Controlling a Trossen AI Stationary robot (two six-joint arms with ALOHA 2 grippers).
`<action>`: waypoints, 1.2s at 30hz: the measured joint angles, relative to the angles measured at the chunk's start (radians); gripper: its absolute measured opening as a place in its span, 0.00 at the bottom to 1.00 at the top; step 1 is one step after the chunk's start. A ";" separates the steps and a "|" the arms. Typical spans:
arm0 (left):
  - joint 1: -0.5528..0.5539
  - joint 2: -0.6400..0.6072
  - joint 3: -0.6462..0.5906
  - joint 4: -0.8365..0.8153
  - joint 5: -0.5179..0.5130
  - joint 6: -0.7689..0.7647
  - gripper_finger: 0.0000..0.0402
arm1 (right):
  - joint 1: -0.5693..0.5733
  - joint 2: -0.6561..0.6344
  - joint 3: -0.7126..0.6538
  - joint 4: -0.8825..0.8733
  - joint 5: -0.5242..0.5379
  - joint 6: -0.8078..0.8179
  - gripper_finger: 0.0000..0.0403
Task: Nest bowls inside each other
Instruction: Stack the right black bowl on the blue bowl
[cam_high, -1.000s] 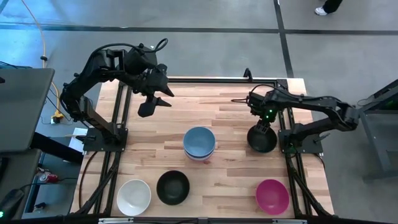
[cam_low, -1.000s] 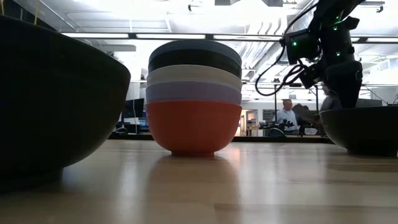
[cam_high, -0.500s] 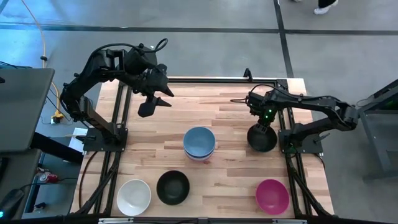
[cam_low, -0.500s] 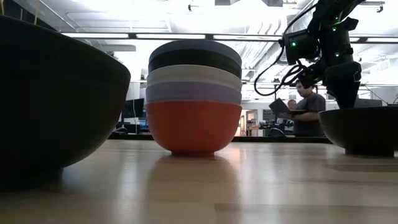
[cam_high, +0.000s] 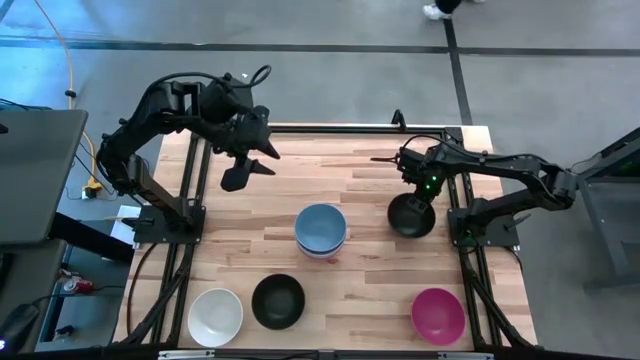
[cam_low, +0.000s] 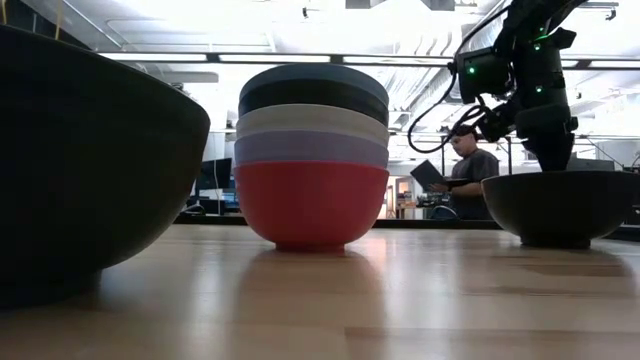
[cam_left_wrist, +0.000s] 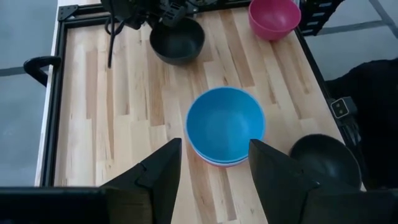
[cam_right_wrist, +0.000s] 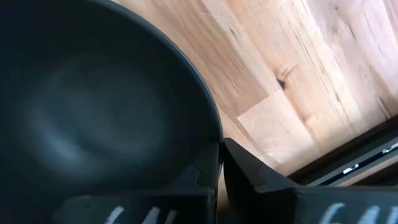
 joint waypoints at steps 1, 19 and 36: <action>0.000 0.000 0.000 -0.001 0.000 0.000 0.43 | 0.000 0.000 0.000 0.000 0.000 0.013 0.00; 0.002 -0.005 0.000 -0.079 -0.065 0.006 0.43 | 0.004 -0.010 0.126 -0.038 -0.048 0.101 0.00; 0.002 -0.062 0.000 -0.078 -0.064 0.006 0.43 | 0.016 -0.009 0.364 -0.126 -0.128 0.152 0.00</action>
